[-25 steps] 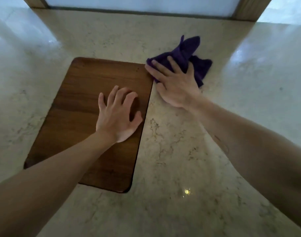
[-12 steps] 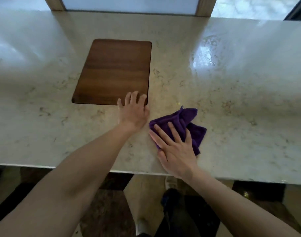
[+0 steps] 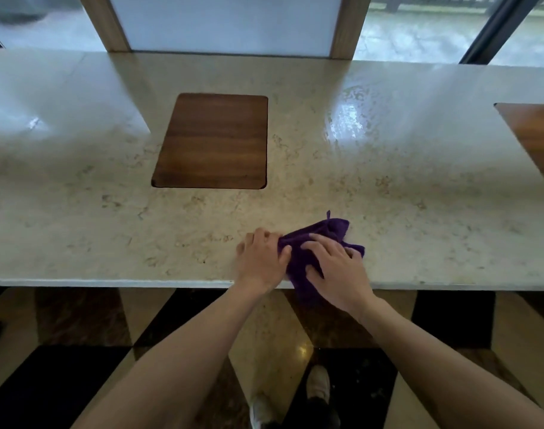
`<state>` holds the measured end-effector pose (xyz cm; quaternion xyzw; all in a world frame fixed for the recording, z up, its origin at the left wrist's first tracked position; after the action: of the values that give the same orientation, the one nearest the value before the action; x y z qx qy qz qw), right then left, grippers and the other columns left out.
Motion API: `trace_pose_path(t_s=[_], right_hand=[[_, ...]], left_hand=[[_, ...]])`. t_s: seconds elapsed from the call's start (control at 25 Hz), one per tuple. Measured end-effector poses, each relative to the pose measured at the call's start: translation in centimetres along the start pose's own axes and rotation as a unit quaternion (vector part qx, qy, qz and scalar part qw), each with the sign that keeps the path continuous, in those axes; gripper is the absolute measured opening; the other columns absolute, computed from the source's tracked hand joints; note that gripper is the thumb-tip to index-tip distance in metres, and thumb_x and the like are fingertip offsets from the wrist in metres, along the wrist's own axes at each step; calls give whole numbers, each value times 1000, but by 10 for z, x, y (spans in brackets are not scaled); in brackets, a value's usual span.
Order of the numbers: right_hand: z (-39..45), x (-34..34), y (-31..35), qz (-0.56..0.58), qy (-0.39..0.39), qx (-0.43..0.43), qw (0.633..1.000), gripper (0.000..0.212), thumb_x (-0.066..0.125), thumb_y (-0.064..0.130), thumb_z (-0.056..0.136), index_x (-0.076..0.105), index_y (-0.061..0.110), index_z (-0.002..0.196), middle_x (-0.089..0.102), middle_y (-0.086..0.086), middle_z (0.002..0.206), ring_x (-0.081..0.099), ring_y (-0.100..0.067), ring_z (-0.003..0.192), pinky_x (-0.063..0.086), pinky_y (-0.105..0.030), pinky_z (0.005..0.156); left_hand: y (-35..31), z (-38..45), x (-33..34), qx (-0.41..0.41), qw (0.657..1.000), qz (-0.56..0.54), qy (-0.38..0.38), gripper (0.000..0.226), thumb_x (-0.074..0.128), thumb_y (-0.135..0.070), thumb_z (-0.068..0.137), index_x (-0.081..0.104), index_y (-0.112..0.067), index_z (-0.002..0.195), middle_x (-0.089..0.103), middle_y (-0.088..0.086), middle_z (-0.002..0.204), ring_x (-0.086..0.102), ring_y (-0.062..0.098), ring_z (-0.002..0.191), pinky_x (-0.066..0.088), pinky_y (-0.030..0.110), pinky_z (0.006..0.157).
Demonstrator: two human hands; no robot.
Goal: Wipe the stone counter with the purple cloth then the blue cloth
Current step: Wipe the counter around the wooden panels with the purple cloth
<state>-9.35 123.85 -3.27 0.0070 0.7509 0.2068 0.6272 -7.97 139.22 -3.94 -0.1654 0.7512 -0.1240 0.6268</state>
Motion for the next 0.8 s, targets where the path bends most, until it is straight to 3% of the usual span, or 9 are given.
trace_pose_path(t_s=[0.08,0.16,0.24,0.32,0.44,0.64,0.8], right_hand=[[16,-9,-8,-2,-2,49,999,57,52,41,94,32,33,147,26,6,160,28,-24,144,30,-50,110],[35,-8,-11,-28,72,80,994,74,58,42,90,19,36,153,13,2,164,14,-34,146,26,-56,110],[45,-11,-19,-26,128,118,984,78,61,45,88,20,36,153,20,2,161,14,-35,145,30,-57,108],[39,-14,-26,-17,121,127,984,73,63,47,88,28,35,151,37,2,152,28,-32,138,40,-53,103],[20,-12,-31,32,90,122,988,53,63,37,90,45,32,140,56,1,130,48,-26,119,50,-45,95],[-29,-30,-49,167,37,145,975,19,65,36,90,55,28,104,61,7,99,58,-10,88,55,-35,84],[-74,-83,-60,255,-26,148,955,24,67,33,91,54,30,111,66,12,96,64,-7,86,60,-33,76]], left_hand=[[3,-2,4,-30,999,-6,18,46,47,-47,97,48,-25,137,49,2,135,42,25,127,33,43,104],[2,-5,7,-49,997,-46,46,44,55,-45,93,51,-25,132,54,-1,126,43,24,124,35,45,101],[0,-6,12,-69,989,-123,50,26,60,-36,91,56,-26,114,58,-5,112,46,23,116,40,43,96],[-5,-7,14,-66,985,-156,40,16,60,-29,90,55,-27,105,60,-5,108,51,21,108,48,42,92],[-21,-12,17,-48,982,-180,38,16,53,-19,94,52,-25,110,61,-4,108,57,18,98,54,41,87],[-50,-26,0,22,971,-234,38,13,46,-17,100,47,-26,109,56,-4,108,56,12,93,53,33,82],[-91,-38,-27,129,955,-268,11,13,42,-17,103,50,-25,109,54,-5,108,56,9,93,58,34,78]])
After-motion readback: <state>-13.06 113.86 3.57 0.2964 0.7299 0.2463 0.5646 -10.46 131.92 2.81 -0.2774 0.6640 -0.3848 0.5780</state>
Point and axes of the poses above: each hand's wrist, its own z-axis towards the middle knuckle, its own x-axis out of the palm, y = z × x, the point moved 6 cm from there along z, towards the middle knuckle
